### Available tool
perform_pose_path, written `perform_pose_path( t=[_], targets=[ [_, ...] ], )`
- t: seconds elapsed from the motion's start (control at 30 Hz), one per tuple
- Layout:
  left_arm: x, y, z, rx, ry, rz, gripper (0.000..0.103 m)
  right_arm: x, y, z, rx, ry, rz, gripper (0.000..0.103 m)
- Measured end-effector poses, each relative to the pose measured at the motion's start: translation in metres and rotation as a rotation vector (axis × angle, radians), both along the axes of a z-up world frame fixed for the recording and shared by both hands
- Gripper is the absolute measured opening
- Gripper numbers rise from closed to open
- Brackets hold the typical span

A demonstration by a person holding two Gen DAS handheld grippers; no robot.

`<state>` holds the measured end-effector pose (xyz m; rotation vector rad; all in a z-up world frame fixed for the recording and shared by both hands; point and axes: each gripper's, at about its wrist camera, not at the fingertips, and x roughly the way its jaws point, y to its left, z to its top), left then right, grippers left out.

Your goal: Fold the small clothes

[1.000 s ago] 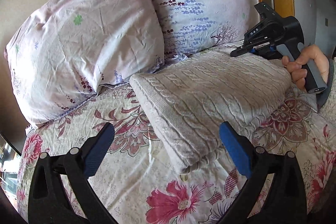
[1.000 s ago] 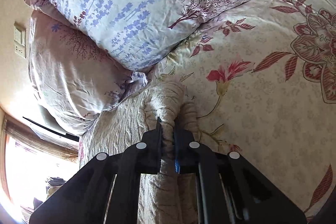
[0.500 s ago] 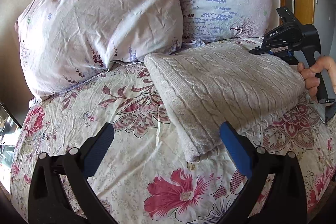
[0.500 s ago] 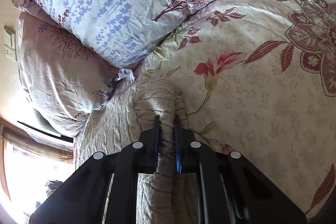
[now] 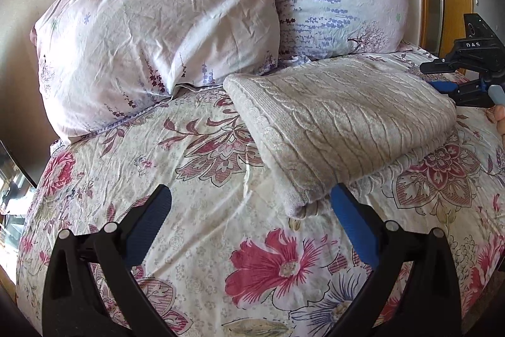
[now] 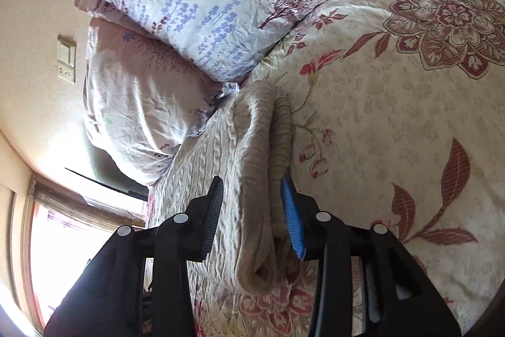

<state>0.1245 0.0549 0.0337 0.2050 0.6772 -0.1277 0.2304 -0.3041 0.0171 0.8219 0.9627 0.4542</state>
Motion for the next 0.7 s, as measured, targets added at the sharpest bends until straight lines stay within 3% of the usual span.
perform_pose_path(
  t=[0.13, 0.17, 0.2, 0.23, 0.33, 0.53, 0.7],
  targets=[
    [-0.002, 0.001, -0.002, -0.001, 0.013, 0.023, 0.101, 0.0, 0.019, -0.001, -0.057, 0.006, 0.039, 0.038],
    [-0.003, 0.0, -0.002, -0.002, 0.012, 0.022, 0.101, 0.001, 0.023, -0.001, -0.068, 0.009, 0.047, 0.03],
    [-0.004, -0.002, -0.002, -0.002, 0.01, 0.017, 0.101, -0.003, 0.025, -0.002, -0.082, 0.006, 0.055, 0.016],
    [-0.005, -0.004, -0.002, 0.002, 0.007, 0.013, 0.101, -0.004, 0.026, 0.0, -0.112, -0.006, 0.048, 0.014],
    [-0.003, -0.012, -0.003, 0.024, 0.005, 0.005, 0.101, -0.005, 0.017, 0.0, -0.118, 0.0, -0.018, 0.012],
    [0.003, -0.029, -0.01, 0.113, 0.028, -0.013, 0.101, -0.006, 0.021, 0.001, -0.121, -0.002, -0.006, 0.012],
    [0.016, -0.021, -0.013, 0.16, 0.034, 0.067, 0.101, -0.006, 0.021, 0.0, -0.106, 0.004, -0.002, 0.014]
  ],
)
